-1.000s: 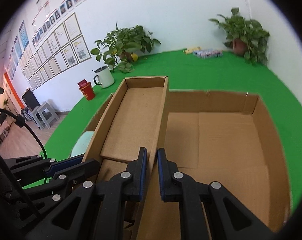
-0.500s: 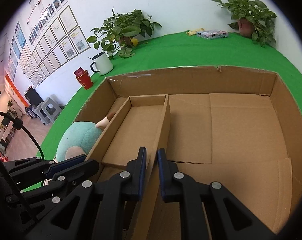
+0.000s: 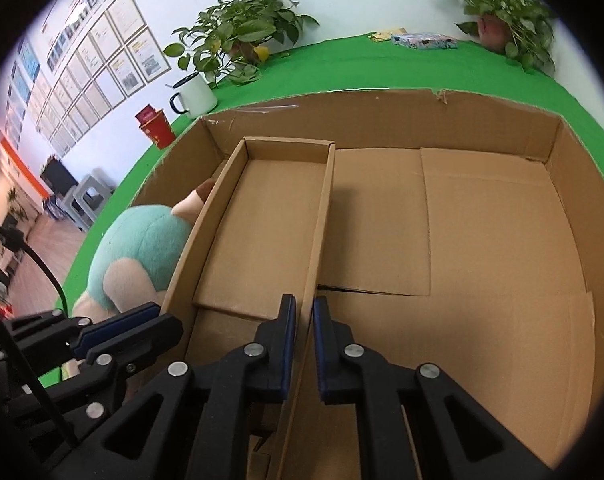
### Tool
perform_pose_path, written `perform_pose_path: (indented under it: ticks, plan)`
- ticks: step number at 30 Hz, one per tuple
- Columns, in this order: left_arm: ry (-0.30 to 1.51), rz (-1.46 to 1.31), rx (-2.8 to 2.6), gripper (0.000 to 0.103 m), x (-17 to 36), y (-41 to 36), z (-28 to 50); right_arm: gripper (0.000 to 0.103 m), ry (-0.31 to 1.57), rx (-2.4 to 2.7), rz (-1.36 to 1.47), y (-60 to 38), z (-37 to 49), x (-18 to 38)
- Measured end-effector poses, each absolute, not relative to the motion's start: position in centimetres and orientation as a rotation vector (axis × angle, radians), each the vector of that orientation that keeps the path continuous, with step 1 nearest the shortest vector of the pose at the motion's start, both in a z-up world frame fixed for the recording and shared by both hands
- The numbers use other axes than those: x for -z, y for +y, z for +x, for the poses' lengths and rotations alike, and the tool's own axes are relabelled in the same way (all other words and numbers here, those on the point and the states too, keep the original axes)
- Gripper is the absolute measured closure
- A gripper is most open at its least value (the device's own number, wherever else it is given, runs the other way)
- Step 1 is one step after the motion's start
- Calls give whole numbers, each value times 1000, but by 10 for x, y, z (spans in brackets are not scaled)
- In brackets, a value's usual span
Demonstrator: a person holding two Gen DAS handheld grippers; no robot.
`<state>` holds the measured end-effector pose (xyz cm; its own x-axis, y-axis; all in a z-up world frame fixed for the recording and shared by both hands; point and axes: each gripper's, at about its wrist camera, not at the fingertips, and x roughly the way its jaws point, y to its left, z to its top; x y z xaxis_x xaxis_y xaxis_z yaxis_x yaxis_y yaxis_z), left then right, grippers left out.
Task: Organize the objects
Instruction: 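Release the tray inside the box and withdraw both grippers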
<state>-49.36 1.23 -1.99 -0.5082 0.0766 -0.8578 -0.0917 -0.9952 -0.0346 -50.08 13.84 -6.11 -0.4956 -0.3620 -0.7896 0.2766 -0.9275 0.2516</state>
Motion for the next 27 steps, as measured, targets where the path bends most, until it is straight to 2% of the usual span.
perform_pose_path:
  ticks: [6, 11, 13, 15, 17, 19, 21, 22, 24, 27]
  plan:
    - [-36, -1303, -2753, 95, -23, -6, -458, 90, -118, 2416, 1310, 131, -502, 61]
    - [-30, -1253, -2795, 95, -40, -15, -429, 89, -92, 2425, 1289, 131, -501, 63]
    - [-21, -1240, -2804, 95, -45, -16, -419, 77, -106, 2435, 1269, 134, -498, 60]
    - [-8, -1224, -2816, 94, -48, -18, -410, 41, -125, 2464, 1231, 139, -491, 52]
    - [1, -1190, -2844, 91, -52, -17, -397, 23, -145, 2480, 1170, 148, -479, 39]
    - [-15, -1119, -2881, 81, -58, -18, -374, 22, -171, 2471, 1162, 160, -463, 31]
    - [-50, -1042, -2925, 56, -62, -19, -353, 21, -199, 2459, 1189, 174, -446, 29]
    - [-70, -991, -2959, 52, -66, -19, -338, 21, -190, 2482, 1193, 180, -437, 28]
    - [-91, -936, -3033, 33, -69, -16, -316, 19, -132, 2571, 1168, 190, -413, 21]
    - [-101, -854, -3081, 28, -72, -7, -290, 19, -90, 2714, 1132, 198, -386, 10]
